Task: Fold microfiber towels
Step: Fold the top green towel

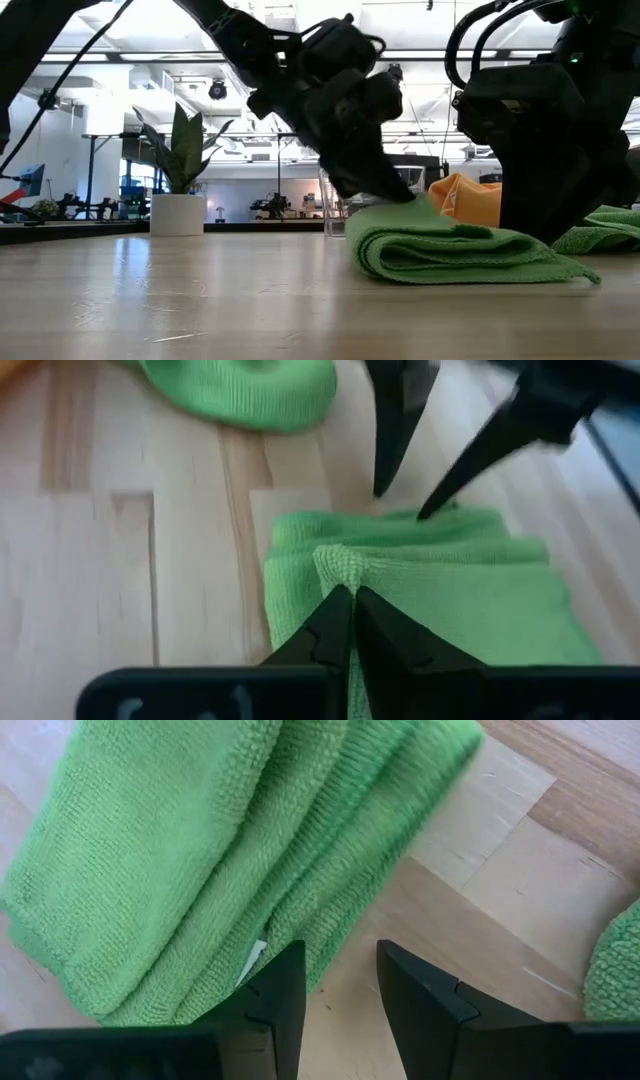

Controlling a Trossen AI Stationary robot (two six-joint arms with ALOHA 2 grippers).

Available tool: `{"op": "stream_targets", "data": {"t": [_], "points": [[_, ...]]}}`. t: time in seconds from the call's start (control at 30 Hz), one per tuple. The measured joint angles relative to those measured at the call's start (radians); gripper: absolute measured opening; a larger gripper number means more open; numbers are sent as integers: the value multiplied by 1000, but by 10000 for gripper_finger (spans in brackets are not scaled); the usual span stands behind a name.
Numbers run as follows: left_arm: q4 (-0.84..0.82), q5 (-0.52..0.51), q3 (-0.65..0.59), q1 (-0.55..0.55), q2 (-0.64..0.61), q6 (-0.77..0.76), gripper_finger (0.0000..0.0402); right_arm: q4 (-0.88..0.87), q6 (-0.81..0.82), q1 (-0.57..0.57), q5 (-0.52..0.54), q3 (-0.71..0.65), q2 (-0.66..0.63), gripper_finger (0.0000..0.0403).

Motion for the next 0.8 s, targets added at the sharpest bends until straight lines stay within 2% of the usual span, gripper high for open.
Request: {"op": "stream_targets", "data": {"t": [0.23, 0.43, 0.8], "points": [[76, -5, 21, -5, -3, -74, 0, 0, 0, 0, 0, 0, 0, 121], [70, -24, 12, -15, 6, -117, 0, 1, 0, 0, 0, 0, 0, 121], [135, -138, 2, -45, 6, -172, 0, 2, -1, 0, 3, 0, 0, 121]]}}
